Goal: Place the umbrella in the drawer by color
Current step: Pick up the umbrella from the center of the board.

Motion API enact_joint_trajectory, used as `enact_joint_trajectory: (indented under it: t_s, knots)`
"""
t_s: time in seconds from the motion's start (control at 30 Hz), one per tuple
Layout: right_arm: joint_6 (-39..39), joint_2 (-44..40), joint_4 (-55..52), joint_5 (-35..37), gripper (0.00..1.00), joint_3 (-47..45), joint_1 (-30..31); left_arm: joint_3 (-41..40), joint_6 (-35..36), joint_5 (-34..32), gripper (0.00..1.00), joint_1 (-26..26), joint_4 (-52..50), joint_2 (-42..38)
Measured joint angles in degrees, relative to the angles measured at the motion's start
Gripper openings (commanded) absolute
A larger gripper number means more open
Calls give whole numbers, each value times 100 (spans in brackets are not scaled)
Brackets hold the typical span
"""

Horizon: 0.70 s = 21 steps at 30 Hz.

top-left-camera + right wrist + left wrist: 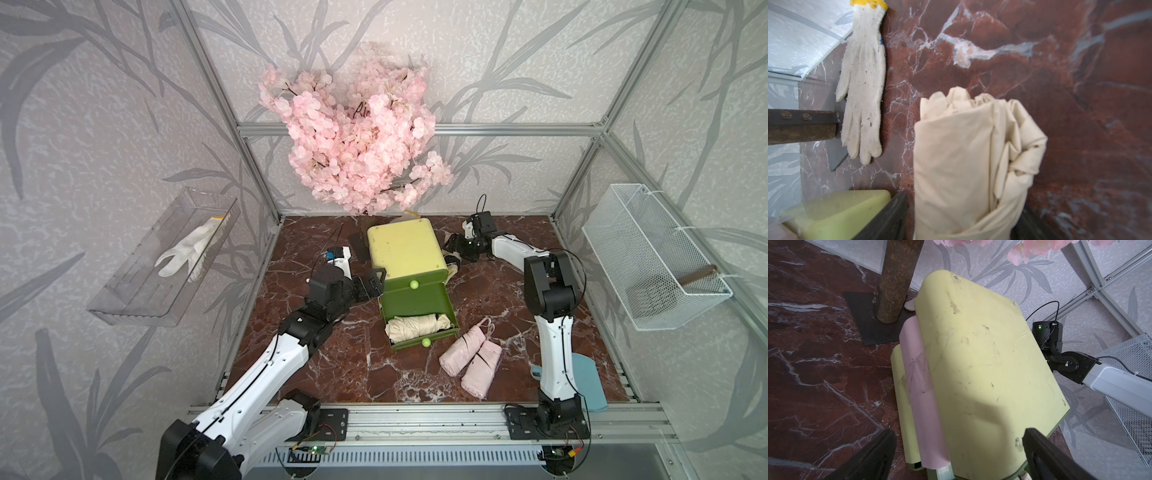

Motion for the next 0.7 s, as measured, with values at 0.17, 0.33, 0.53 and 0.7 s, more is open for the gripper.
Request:
enact_joint_trajectory:
  t_s: [0.17,0.33,0.53,0.7]
  knots:
    - [46,-275,566,31,39,-597,-68,0,0,-2,100,0,2,4]
    - [15,-990,914,358,37,-1504,-232,0,2,-4,100,0,-2,-42]
    - [-315,-2568,1298,1016,37,-2693,-348,0,2,-7,100,0,-17,-101]
    - [-1045,-4564,1805,1668,37,-3694,-107,0,0,-2,100,-4,-44,-103]
